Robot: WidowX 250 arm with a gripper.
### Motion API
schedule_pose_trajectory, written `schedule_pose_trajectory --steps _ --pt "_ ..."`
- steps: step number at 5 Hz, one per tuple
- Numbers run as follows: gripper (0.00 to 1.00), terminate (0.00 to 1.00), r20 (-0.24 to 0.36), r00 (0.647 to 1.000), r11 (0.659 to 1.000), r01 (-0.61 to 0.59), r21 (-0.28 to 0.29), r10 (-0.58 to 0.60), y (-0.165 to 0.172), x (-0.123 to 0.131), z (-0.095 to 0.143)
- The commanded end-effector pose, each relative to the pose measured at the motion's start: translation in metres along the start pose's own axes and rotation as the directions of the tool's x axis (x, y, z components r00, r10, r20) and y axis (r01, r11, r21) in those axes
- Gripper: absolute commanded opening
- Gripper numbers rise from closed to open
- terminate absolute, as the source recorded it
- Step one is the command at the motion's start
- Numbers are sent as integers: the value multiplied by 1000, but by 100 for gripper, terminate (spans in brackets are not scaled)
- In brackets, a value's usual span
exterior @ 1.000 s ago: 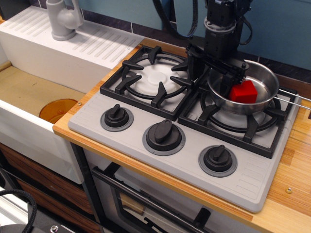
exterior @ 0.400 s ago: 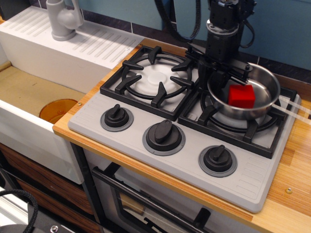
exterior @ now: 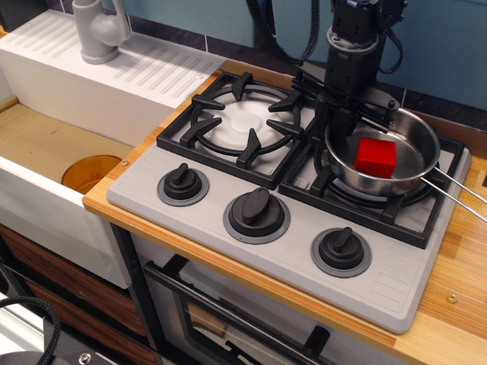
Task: Put redcube in pan and put pan on stove
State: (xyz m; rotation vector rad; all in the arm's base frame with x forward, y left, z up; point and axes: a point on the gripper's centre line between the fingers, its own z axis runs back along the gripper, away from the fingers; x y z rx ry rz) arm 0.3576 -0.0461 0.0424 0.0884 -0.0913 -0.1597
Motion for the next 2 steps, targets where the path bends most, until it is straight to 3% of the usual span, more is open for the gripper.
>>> schedule_pose_trajectory --steps 1,2 --pt "0 0 21 1000 999 -4 35 3 -2 -3 42" --pt "0 0 -9 1000 999 2 45 -2 5 -11 64"
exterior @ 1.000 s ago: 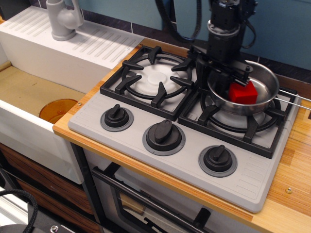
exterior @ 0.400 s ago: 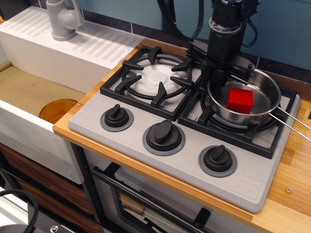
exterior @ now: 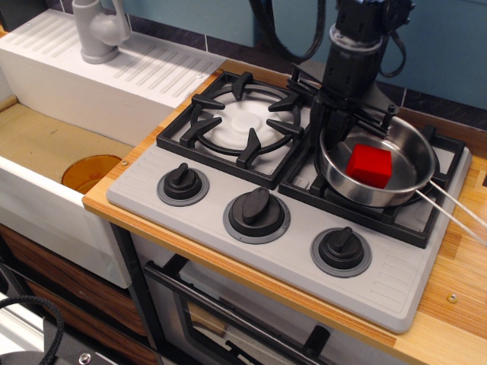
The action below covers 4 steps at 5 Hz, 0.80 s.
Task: Put redcube in pan and put pan on stove
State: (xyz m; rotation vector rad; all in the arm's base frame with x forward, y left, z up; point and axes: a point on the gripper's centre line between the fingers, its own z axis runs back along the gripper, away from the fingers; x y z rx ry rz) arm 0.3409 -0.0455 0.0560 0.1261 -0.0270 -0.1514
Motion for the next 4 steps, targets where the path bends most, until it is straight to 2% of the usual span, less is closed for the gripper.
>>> schedule_pose_trajectory --steps 1,2,4 --pt "0 0 60 998 1000 13 24 -15 20 -3 58" --pt "0 0 45 998 999 32 43 -34 41 -5 71" --pt "0 0 33 997 997 67 45 -68 76 -5 71"
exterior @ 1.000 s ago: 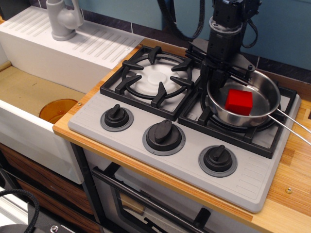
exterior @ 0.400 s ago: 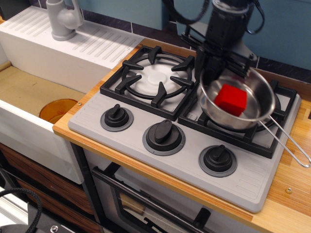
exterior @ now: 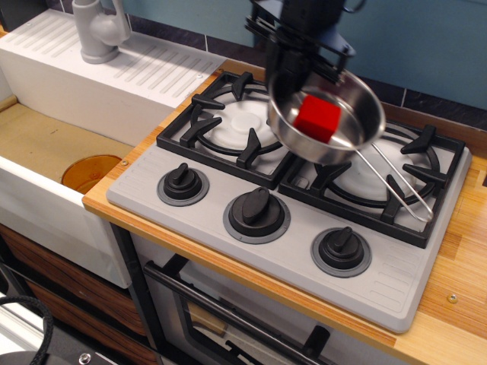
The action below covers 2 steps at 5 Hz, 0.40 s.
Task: Put redcube in pan and put pan on stove
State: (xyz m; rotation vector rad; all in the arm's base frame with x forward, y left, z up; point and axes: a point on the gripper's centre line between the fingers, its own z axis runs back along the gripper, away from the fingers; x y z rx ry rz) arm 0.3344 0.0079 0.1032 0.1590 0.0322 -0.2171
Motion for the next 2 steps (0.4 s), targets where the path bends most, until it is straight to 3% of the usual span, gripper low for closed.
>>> schedule_pose_trajectory --steps 1,2 --pt "0 0 86 996 1000 9 23 -11 37 5 31" --pt "0 0 102 994 999 36 29 -38 58 9 26"
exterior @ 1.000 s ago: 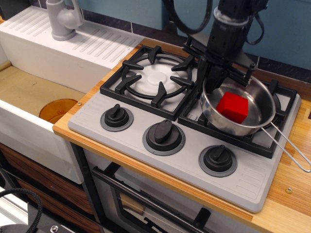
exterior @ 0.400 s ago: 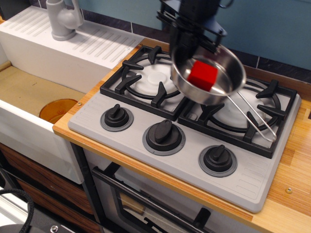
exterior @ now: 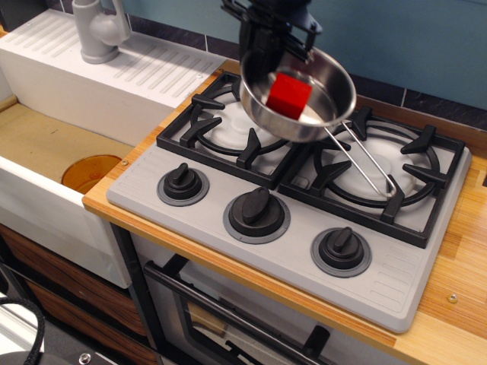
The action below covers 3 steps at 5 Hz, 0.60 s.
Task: Put redcube in pan and put pan on stove
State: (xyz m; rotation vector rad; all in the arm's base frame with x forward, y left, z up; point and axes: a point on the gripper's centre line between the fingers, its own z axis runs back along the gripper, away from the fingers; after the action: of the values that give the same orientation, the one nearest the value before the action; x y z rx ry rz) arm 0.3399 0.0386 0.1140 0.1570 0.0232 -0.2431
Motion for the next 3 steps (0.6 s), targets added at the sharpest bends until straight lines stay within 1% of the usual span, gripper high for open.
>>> schedule_pose_trajectory --steps 1,3 --pt "0 0 114 992 998 45 33 -48 47 19 9" --pt "0 0 127 989 997 70 18 -71 74 30 -13"
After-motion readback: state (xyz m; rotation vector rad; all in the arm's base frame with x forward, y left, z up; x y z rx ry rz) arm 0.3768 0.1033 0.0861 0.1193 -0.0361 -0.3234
